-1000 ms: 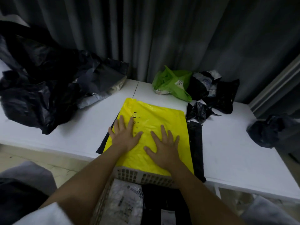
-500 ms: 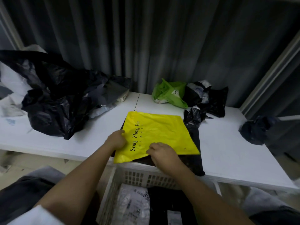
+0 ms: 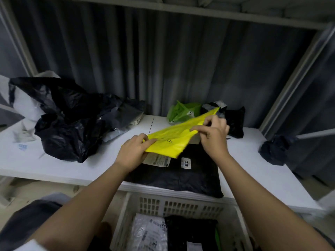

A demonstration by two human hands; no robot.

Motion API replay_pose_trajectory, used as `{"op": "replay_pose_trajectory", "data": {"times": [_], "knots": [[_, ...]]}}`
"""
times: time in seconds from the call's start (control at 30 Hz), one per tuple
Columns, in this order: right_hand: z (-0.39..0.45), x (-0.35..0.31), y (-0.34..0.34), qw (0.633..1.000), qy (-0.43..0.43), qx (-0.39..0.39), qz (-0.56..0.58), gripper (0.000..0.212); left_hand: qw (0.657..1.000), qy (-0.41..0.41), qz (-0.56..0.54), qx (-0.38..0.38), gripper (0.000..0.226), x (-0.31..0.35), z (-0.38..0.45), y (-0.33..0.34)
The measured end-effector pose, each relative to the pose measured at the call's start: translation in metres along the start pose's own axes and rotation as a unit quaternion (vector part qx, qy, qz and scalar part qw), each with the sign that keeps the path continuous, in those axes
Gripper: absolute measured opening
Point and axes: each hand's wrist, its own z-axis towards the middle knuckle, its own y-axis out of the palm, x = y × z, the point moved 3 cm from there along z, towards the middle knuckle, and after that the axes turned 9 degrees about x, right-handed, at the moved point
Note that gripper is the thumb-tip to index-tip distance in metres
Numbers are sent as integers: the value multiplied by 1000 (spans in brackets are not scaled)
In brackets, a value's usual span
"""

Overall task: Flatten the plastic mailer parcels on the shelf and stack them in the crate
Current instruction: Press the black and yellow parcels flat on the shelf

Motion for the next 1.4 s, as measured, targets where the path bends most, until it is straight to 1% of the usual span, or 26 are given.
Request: {"op": "replay_pose_trajectory", "data": {"times": [0.03, 0.07, 0.1, 0.13, 0.17, 0.2, 0.23, 0.27, 0.3, 0.33, 0.4, 0.47, 0.5, 0.53, 0.57, 0.6, 0.63, 0.67, 0.7, 0.73, 0.77, 0.83, 0.93, 1.0, 1.13, 1.4], "knots": [[-3, 10, -3, 999, 32, -36, 21, 32, 999, 34, 19, 7, 59, 11, -1, -1], [-7, 23, -4, 989, 95, -83, 71, 37, 997, 70, 27, 11, 55, 25, -3, -2], [-11, 31, -6, 958, 207, -143, 136, 38, 994, 102, 26, 3, 52, 39, -6, 1], [-21, 36, -7, 892, 342, -205, 210, 35, 991, 129, 22, -17, 51, 53, -10, 7], [-35, 38, -6, 811, 455, -263, 259, 30, 988, 141, 22, -55, 54, 63, -15, 17], [-51, 37, -5, 748, 516, -311, 278, 28, 983, 144, 13, -110, 58, 73, -22, 28], [-66, 38, -2, 721, 536, -341, 276, 27, 976, 136, 2, -170, 60, 80, -28, 38], [-80, 39, 1, 719, 540, -352, 262, 27, 965, 127, -4, -230, 61, 85, -35, 50], [-90, 40, 3, 735, 532, -343, 243, 33, 949, 112, -14, -296, 60, 88, -42, 58], [-99, 43, 6, 761, 521, -319, 218, 44, 936, 91, -34, -338, 57, 90, -47, 64], [-107, 49, 10, 809, 497, -262, 175, 52, 928, 29, -110, -356, 60, 92, -49, 68], [-108, 56, 11, 837, 482, -221, 135, 50, 923, -45, -161, -347, 75, 88, -47, 68], [-109, 60, 11, 848, 469, -223, 99, 49, 929, -76, -162, -325, 88, 84, -45, 68], [-112, 61, 13, 858, 443, -257, 33, 53, 932, -109, -148, -313, 96, 79, -42, 68], [-115, 60, 16, 862, 406, -300, -42, 58, 929, -147, -125, -315, 92, 74, -39, 71], [-115, 55, 18, 872, 351, -325, -104, 63, 920, -188, -109, -326, 79, 70, -37, 74], [-114, 50, 26, 894, 275, -325, -137, 67, 908, -227, -99, -339, 72, 66, -36, 82], [-114, 40, 31, 917, 193, -318, -143, 69, 897, -252, -91, -353, 72, 66, -38, 83], [-111, 33, 45, 932, 118, -317, -134, 70, 890, -262, -82, -364, 74, 64, -38, 91], [-112, 30, 57, 933, 60, -330, -132, 70, 887, -266, -75, -371, 76, 64, -39, 97], [-113, 27, 67, 924, 15, -358, -136, 71, 887, -268, -71, -369, 77, 64, -40, 102], [-119, 36, 90, 897, -2, -417, -148, 72, 891, -267, -67, -360, 78, 60, -35, 117], [-130, 52, 108, 875, 64, -462, -129, 71, 902, -248, -49, -350, 86, 51, -26, 136], [-138, 59, 115, 866, 89, -473, -132, 70, 907, -227, -38, -353, 92, 46, -24, 148], [-147, 62, 122, 871, 101, -459, -142, 70, 908, -221, -41, -354, 91, 41, -28, 164], [-147, 64, 126, 853, 117, -488, -143, 71, 905, -219, -25, -363, 90, 40, -27, 168]]}}
